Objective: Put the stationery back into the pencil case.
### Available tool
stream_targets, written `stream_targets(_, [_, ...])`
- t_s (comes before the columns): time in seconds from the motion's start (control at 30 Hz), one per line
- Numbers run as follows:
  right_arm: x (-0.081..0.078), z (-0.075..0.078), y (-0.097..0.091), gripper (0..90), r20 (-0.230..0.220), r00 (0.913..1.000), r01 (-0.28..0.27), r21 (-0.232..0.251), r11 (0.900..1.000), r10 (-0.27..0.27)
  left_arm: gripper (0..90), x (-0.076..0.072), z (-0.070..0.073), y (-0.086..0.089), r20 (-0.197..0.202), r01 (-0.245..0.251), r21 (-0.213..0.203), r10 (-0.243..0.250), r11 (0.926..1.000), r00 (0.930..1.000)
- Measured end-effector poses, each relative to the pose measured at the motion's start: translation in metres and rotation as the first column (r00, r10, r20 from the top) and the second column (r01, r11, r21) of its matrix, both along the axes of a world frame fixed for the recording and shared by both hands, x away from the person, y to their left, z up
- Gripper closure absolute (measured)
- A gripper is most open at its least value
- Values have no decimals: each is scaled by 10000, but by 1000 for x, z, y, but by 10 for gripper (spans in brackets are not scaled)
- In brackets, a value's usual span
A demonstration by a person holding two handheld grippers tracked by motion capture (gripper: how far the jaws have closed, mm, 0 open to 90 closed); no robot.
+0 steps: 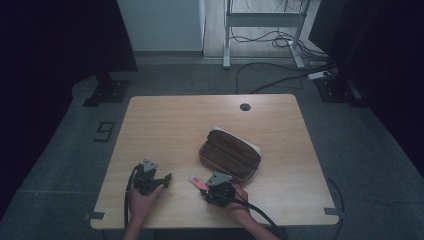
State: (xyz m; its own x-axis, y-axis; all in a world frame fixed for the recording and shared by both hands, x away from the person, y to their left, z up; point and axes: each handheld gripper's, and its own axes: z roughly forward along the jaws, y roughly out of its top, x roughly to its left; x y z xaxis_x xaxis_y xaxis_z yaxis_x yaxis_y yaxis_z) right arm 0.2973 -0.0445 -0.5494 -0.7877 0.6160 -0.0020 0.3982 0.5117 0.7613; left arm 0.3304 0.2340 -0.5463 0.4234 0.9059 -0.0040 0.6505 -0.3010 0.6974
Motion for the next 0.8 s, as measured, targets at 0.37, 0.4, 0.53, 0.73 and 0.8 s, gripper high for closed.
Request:
stream_targets(0.37, [1, 3, -3, 655, 59, 9999, -120, 4, 9999, 120, 227, 0, 0, 0, -1, 1, 3, -1, 10000, 10000])
stream_targets(0.4, [1, 3, -3, 655, 59, 9999, -120, 4, 9999, 120, 226, 0, 0, 0, -1, 1, 3, -1, 10000, 10000])
stream_targets(0.53, [1, 11, -9, 655, 217, 9997, -119, 302, 9995, 112, 226, 0, 0, 0, -1, 1, 1, -1, 10000, 10000])
stream_targets(0.73, [3, 19, -18, 655, 286, 9995, -150, 677, 9976, 131, 226, 0, 0, 0, 0, -2, 0, 2, 10000, 10000])
stream_targets(0.8, [4, 21, -19, 655, 300, 9995, -148, 728, 9972, 126, 226, 0, 0, 0, -1, -2, -1, 2, 10000, 10000])
